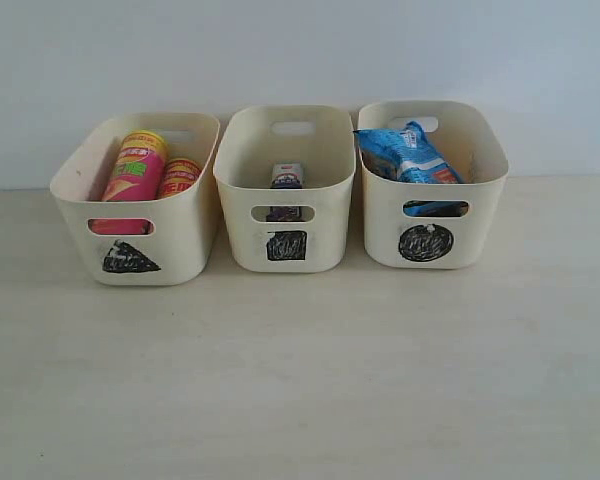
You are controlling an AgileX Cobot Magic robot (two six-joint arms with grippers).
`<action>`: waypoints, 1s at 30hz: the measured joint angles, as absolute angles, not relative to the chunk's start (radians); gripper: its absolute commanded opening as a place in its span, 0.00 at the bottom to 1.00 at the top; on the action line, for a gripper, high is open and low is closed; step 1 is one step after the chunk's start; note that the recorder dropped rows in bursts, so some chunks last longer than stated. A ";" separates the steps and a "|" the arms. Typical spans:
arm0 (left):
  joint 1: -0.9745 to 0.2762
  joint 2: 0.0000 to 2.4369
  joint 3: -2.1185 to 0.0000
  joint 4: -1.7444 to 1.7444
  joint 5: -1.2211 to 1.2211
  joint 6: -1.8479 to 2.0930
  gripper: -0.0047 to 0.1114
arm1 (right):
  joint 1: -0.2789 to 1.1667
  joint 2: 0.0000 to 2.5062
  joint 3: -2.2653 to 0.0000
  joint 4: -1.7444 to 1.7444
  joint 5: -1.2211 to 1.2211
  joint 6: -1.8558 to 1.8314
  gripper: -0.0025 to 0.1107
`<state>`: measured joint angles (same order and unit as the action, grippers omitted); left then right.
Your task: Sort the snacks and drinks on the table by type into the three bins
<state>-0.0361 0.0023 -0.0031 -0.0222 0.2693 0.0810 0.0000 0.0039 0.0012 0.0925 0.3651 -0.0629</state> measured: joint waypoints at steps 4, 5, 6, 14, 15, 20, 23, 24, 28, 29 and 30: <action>-0.036 0.002 -0.003 -0.022 0.269 0.081 0.07 | 0.000 0.004 0.001 0.093 0.365 -0.063 0.02; -0.036 0.002 -0.003 -0.022 0.267 0.081 0.07 | 0.000 0.004 0.001 0.093 0.365 -0.063 0.02; -0.036 0.002 -0.003 -0.022 0.264 0.081 0.07 | 0.000 0.004 0.001 0.094 0.365 -0.060 0.02; -0.036 0.002 -0.003 -0.022 0.252 0.081 0.07 | 0.000 0.004 0.001 0.094 0.367 -0.058 0.02; -0.036 0.002 -0.003 -0.022 0.252 0.081 0.07 | 0.000 0.004 0.001 0.094 0.367 -0.058 0.02; -0.036 0.002 -0.003 -0.022 0.251 0.081 0.07 | 0.000 0.004 0.001 0.096 0.367 -0.058 0.02; -0.036 0.002 -0.003 -0.022 0.251 0.081 0.07 | 0.000 0.004 0.001 0.096 0.367 -0.058 0.02; -0.036 0.002 -0.003 -0.022 0.251 0.081 0.07 | 0.000 0.004 0.001 0.096 0.367 -0.058 0.02; -0.036 0.002 -0.003 -0.022 0.251 0.081 0.07 | 0.000 0.004 0.001 0.096 0.367 -0.058 0.02; -0.036 0.002 -0.003 -0.022 0.251 0.081 0.07 | 0.000 0.004 0.001 0.096 0.367 -0.058 0.02; -0.036 0.002 -0.003 -0.022 0.251 0.081 0.07 | 0.000 0.004 0.001 0.096 0.367 -0.058 0.02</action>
<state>-0.0361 0.0023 -0.0031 -0.0222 0.2510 0.0810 0.0000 0.0039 0.0012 0.0961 0.3670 -0.0582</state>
